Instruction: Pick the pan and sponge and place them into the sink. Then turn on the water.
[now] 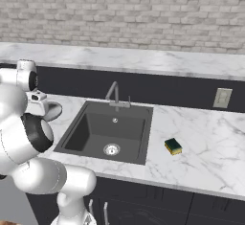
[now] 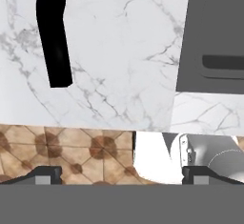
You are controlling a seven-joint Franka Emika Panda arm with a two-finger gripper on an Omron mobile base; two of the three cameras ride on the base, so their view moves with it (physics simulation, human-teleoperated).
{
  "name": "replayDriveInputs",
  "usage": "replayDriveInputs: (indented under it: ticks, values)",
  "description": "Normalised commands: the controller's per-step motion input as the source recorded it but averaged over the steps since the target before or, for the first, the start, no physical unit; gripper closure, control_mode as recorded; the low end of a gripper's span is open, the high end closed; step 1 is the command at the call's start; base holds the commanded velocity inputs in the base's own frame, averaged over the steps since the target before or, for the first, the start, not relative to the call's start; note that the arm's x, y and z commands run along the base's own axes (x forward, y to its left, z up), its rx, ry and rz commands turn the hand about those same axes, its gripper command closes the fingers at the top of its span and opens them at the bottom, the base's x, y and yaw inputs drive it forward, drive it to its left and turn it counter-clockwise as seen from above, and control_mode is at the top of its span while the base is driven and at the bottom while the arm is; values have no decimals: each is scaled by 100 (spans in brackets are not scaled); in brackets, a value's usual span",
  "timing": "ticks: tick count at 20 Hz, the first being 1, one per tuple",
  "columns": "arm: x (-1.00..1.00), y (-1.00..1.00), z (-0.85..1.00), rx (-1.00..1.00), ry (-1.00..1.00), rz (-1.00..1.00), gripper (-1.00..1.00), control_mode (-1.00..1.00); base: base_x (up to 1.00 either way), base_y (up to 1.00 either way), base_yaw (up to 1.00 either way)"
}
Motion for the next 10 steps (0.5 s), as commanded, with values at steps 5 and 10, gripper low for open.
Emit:
replayDriveInputs:
  ticks: [5,10]
  values:
    - [0,18,-16,-2,2,0,-100,-100,0,0,0]
    - [0,13,-16,0,0,0,-100,-100,0,0,0]
